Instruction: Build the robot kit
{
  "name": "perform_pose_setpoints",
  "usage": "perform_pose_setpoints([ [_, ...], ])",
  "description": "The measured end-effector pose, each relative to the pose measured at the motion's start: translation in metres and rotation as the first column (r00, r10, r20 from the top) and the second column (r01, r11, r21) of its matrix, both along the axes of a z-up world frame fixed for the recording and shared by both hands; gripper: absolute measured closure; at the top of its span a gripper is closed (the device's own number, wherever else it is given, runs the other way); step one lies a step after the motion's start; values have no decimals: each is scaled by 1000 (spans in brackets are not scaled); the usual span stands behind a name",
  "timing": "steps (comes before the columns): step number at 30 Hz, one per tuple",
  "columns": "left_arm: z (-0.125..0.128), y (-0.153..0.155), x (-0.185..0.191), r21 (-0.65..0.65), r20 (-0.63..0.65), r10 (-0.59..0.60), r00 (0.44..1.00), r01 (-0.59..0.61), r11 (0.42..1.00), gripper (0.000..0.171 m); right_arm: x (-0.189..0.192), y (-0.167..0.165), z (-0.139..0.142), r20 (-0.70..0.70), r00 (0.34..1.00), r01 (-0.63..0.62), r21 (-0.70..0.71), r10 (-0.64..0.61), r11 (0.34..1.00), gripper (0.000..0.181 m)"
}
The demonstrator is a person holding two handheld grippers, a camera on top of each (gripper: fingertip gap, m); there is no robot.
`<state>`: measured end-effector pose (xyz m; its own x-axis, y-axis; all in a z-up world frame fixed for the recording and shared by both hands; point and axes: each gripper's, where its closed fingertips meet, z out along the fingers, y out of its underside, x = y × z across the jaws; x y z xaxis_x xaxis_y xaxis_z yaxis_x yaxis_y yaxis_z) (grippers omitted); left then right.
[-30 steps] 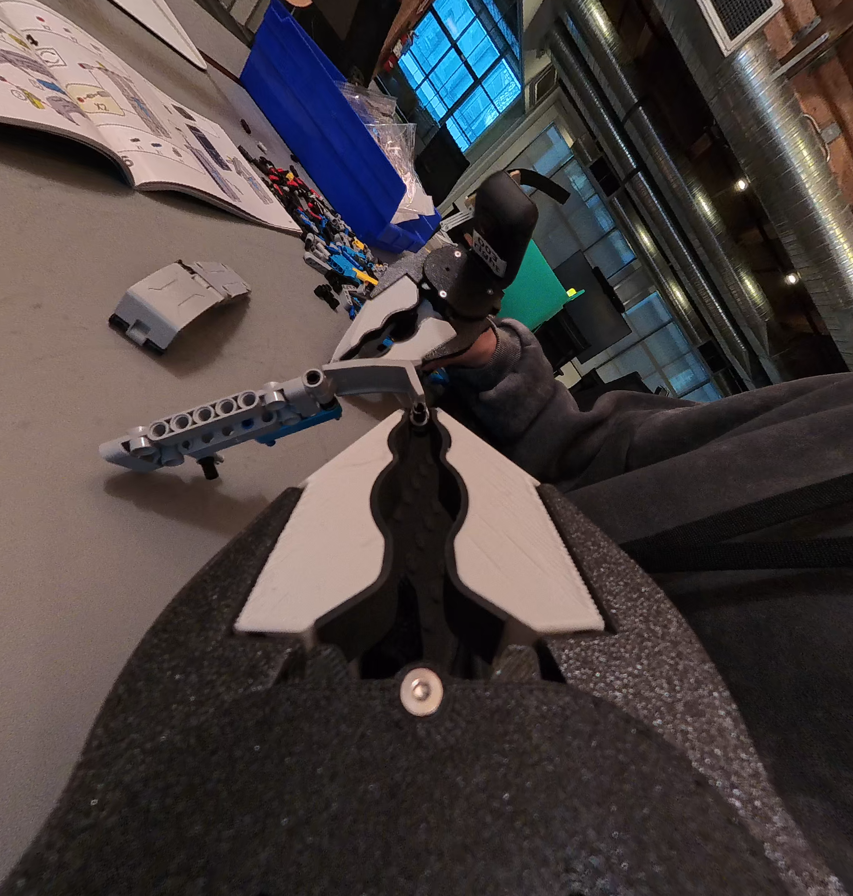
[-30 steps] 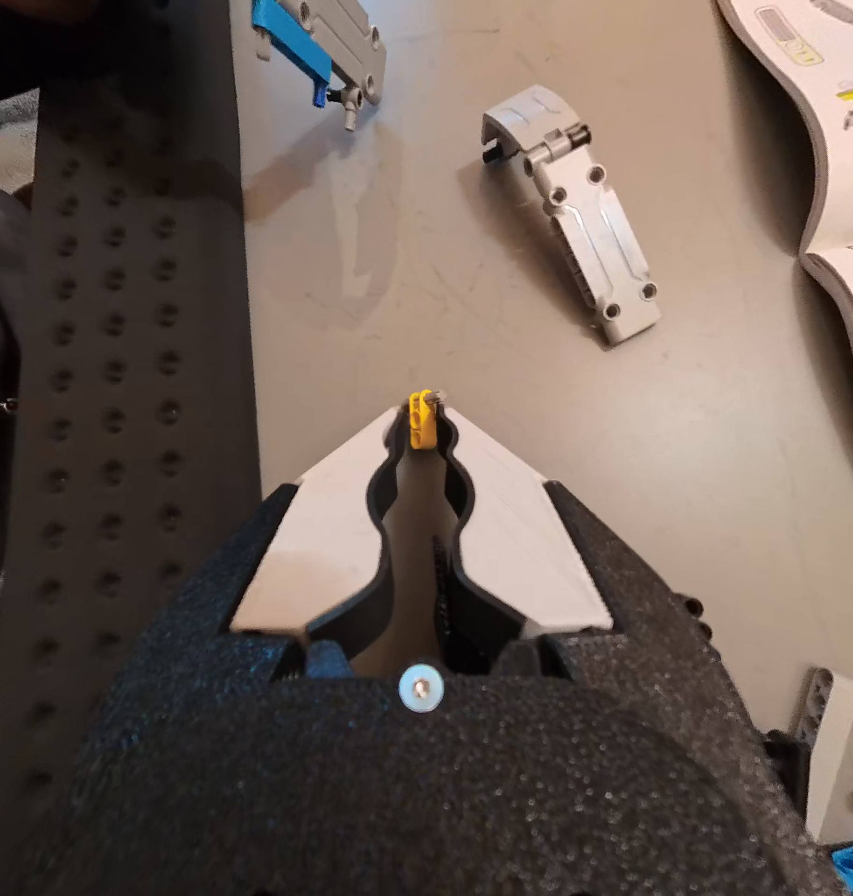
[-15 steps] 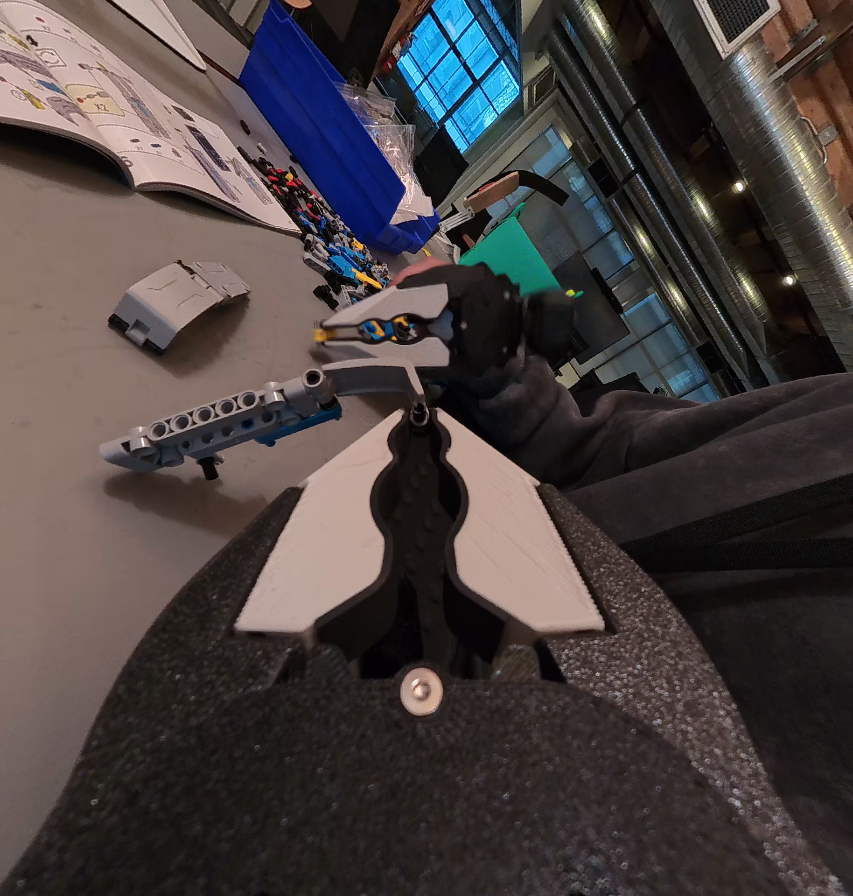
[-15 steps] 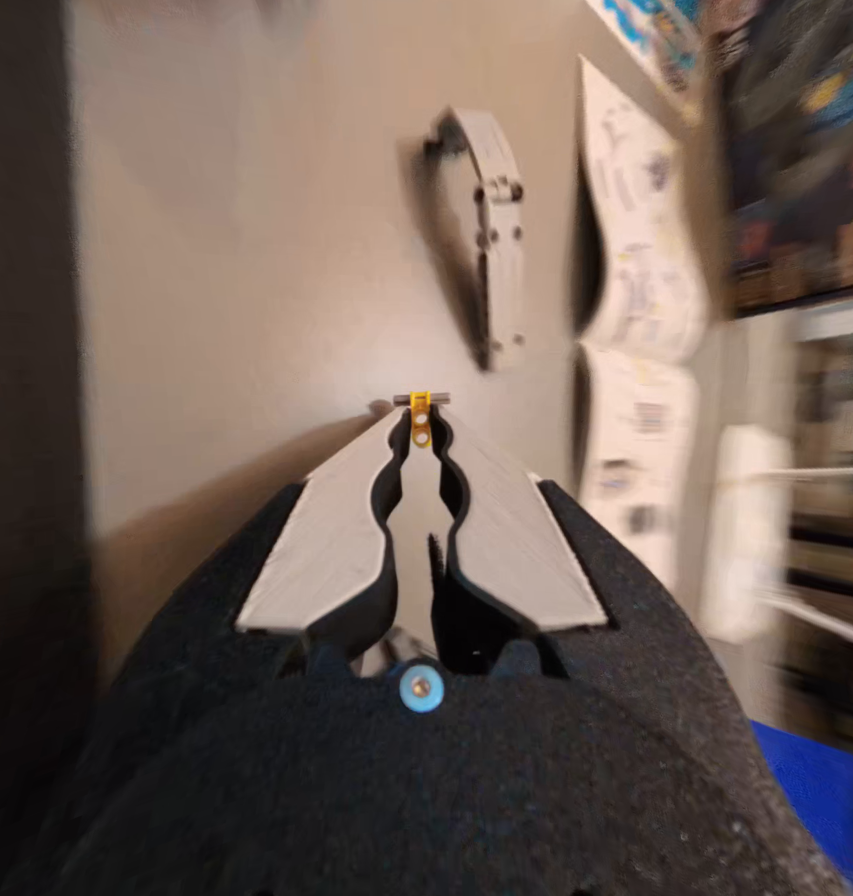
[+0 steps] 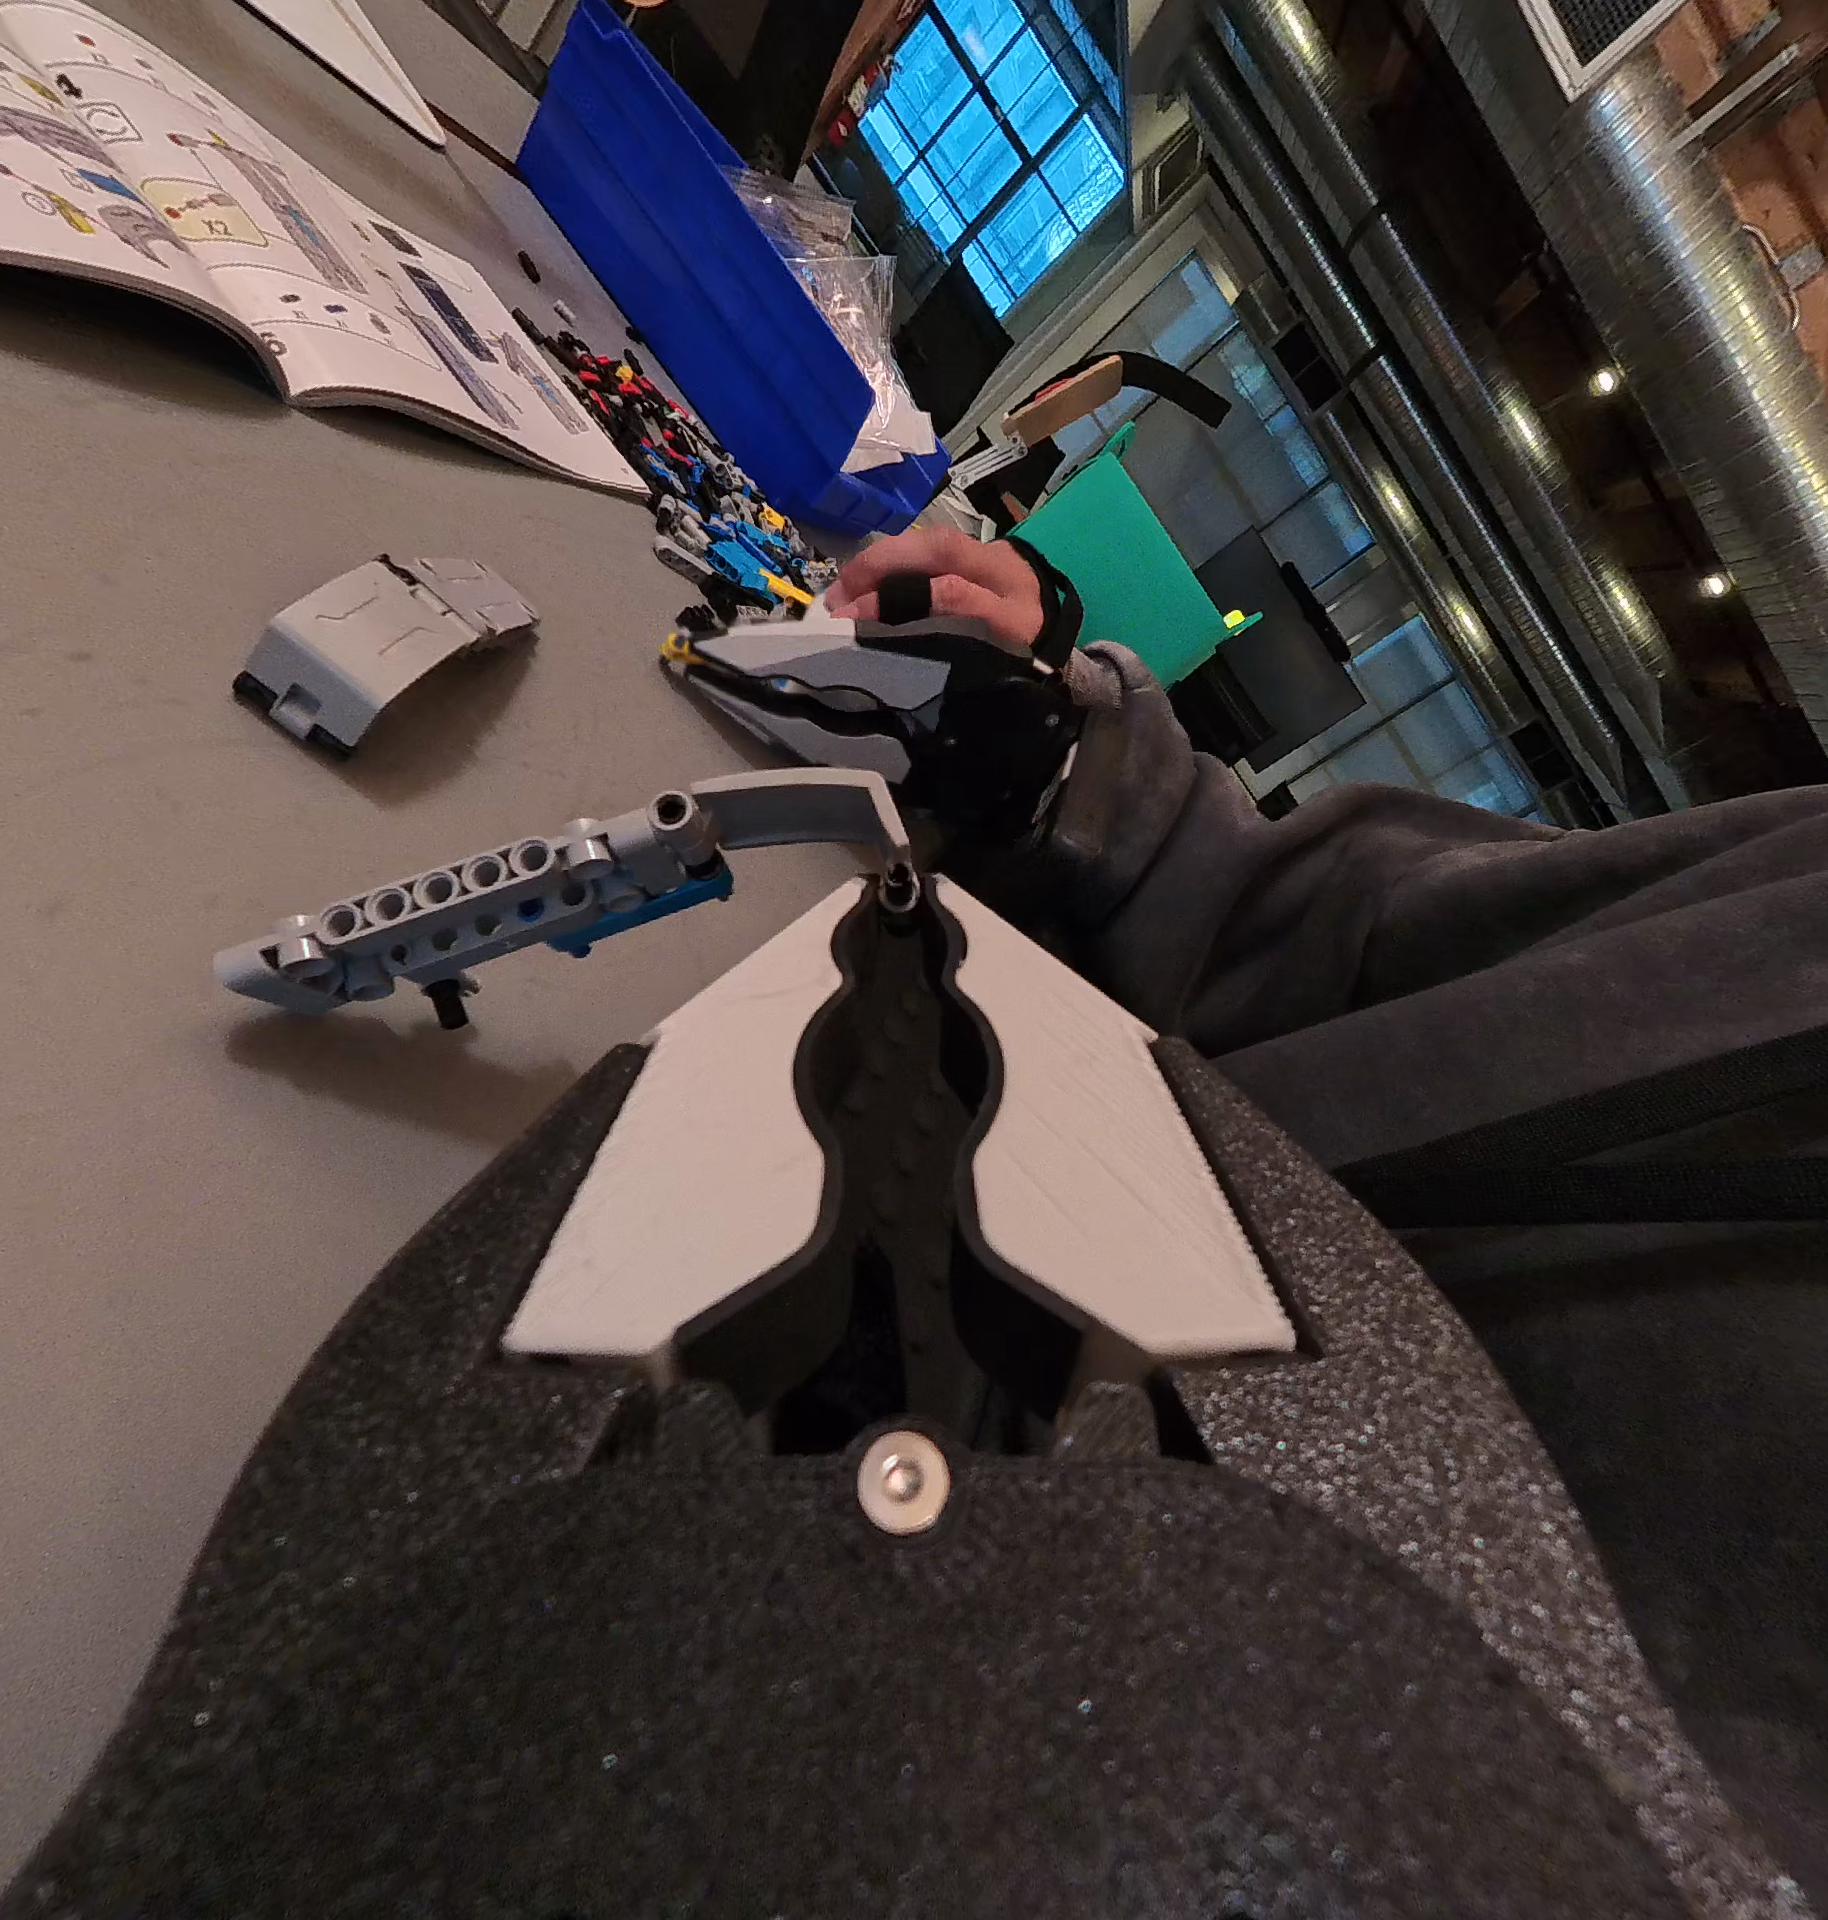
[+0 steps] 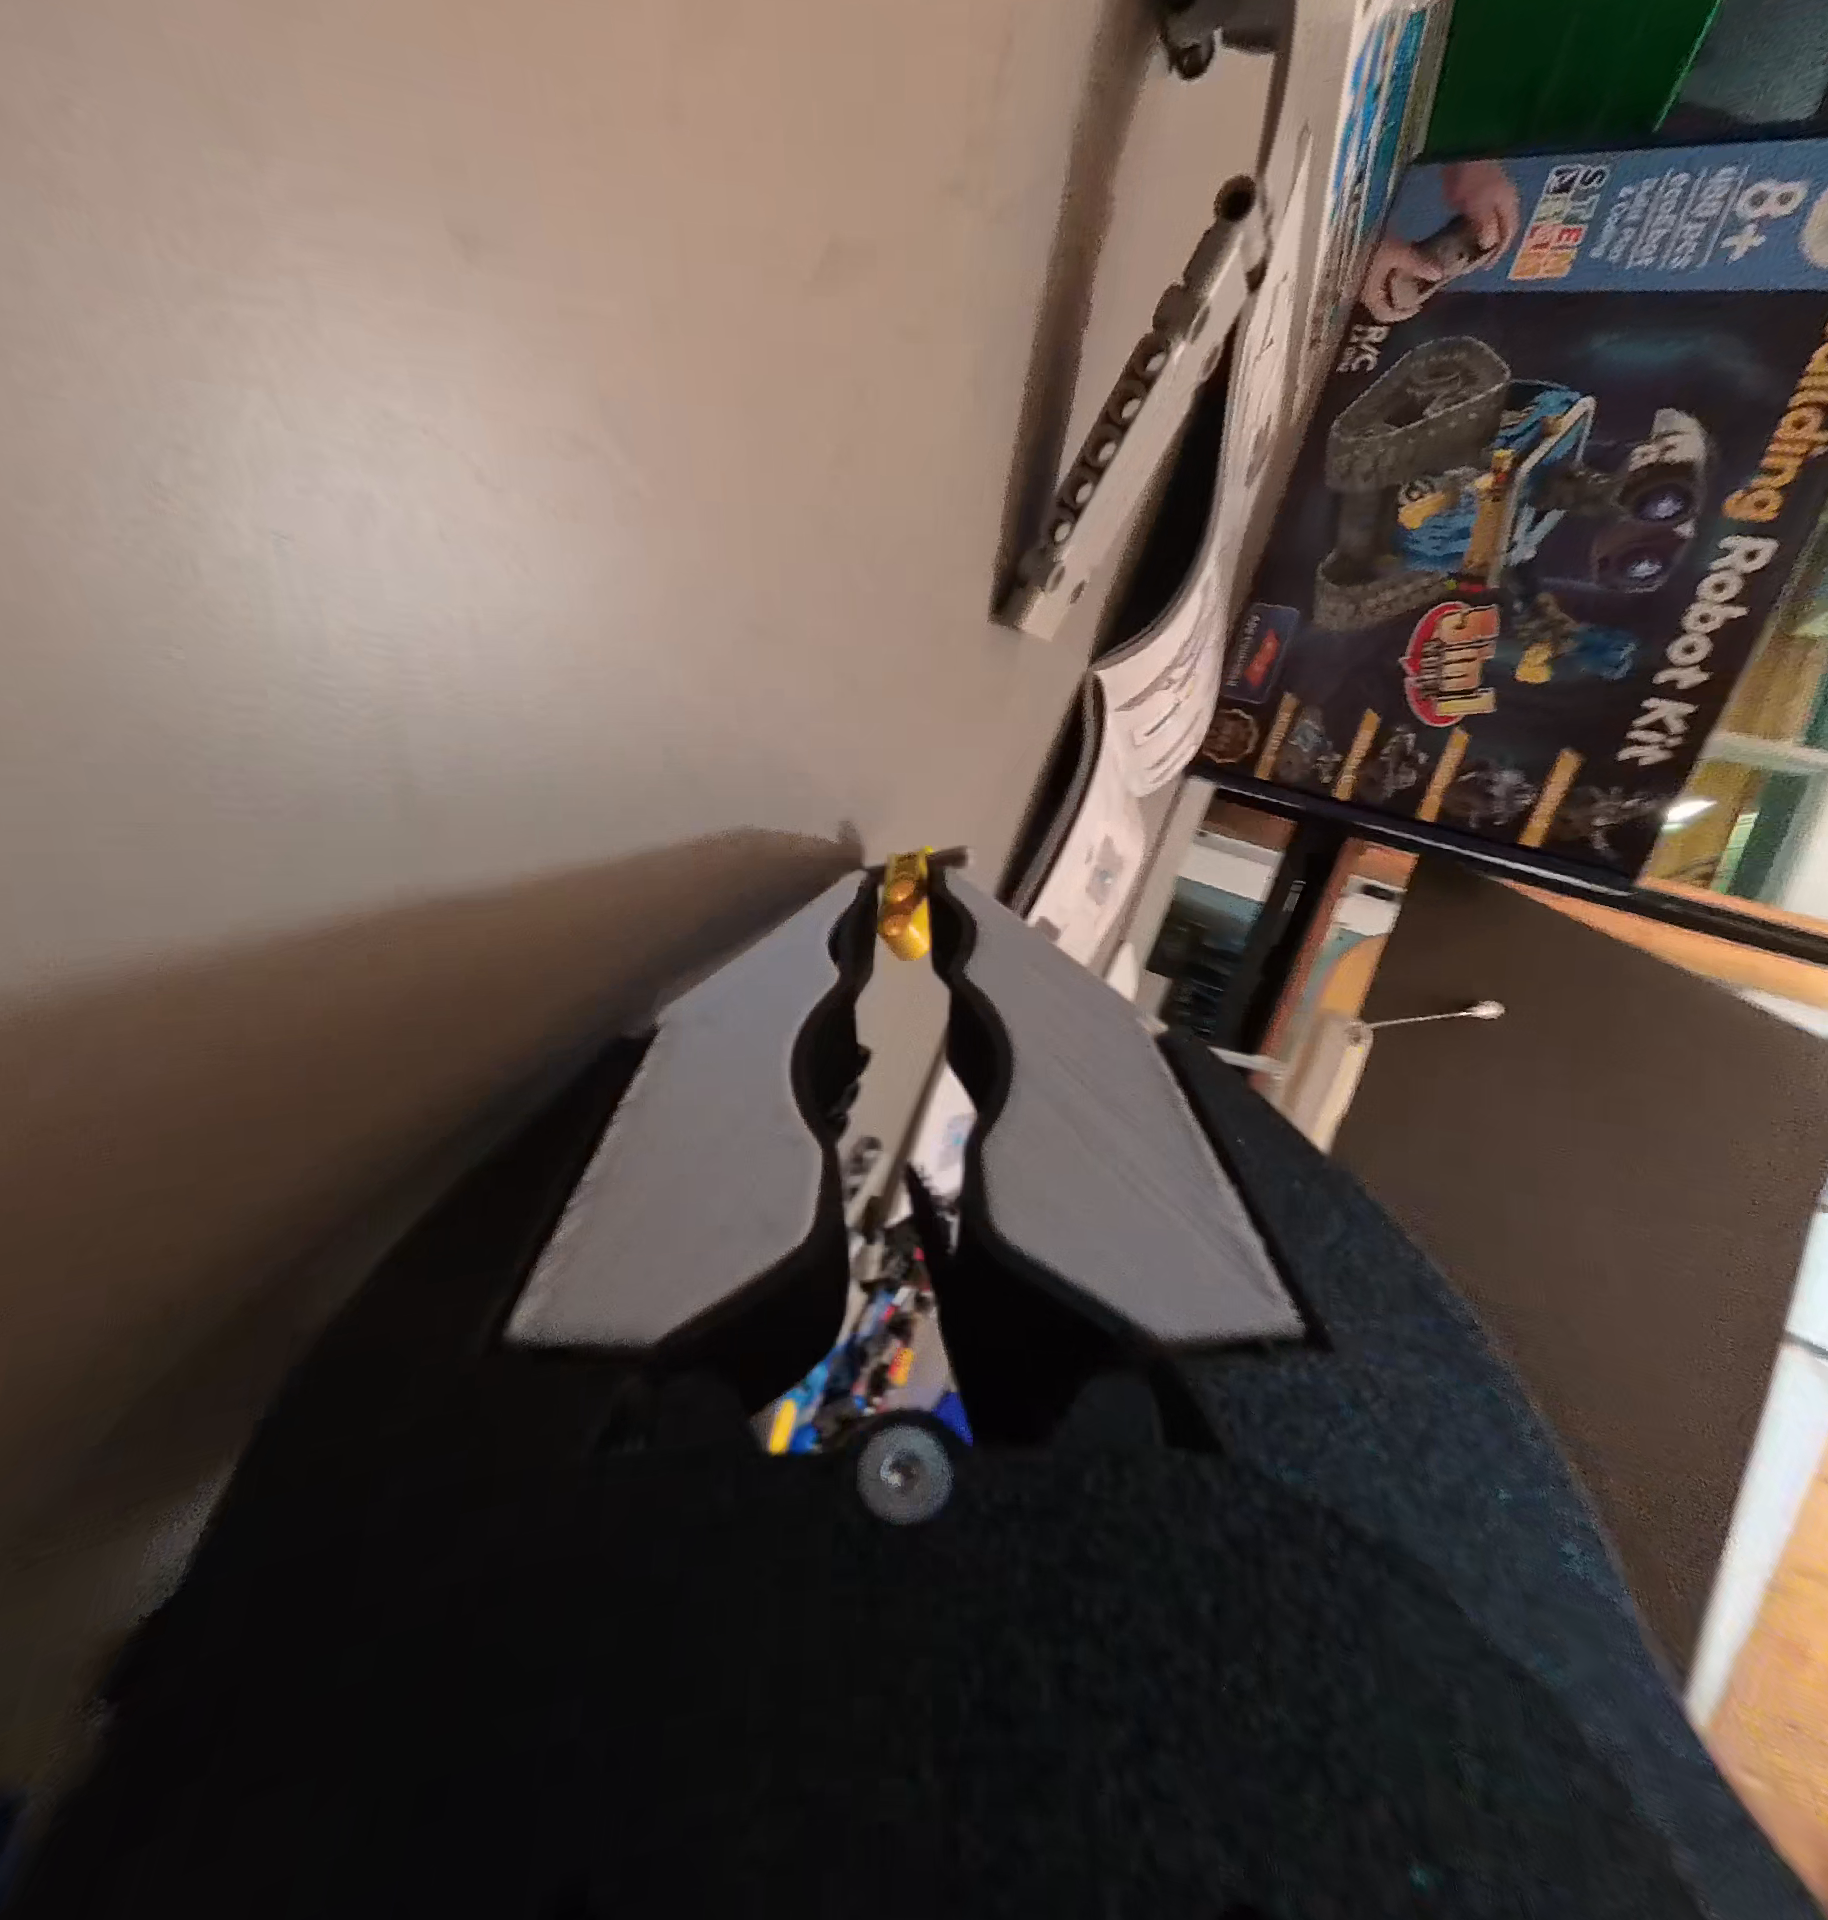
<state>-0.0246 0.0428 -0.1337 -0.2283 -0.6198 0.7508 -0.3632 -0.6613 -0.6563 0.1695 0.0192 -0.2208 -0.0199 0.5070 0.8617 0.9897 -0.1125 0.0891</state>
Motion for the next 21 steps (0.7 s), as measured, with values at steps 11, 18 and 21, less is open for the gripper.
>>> perform_pose_setpoints([
  [11, 0, 0, 0, -1, 1, -2, 1000, 2, 1000, 166, -6, -15, 8, -535, 756, 291, -239, -376, 926, 161],
  [18, 1, -1, -1, -1, 4, -8, 1000, 8, 1000, 166, 3, -2, -2, -737, 237, 319, -556, -633, 767, 164],
  [21, 1, -2, -2, -6, 6, -15, 1000, 15, 1000, 166, -3, -5, -4, -741, 116, 195, -636, -661, 747, 164],
])
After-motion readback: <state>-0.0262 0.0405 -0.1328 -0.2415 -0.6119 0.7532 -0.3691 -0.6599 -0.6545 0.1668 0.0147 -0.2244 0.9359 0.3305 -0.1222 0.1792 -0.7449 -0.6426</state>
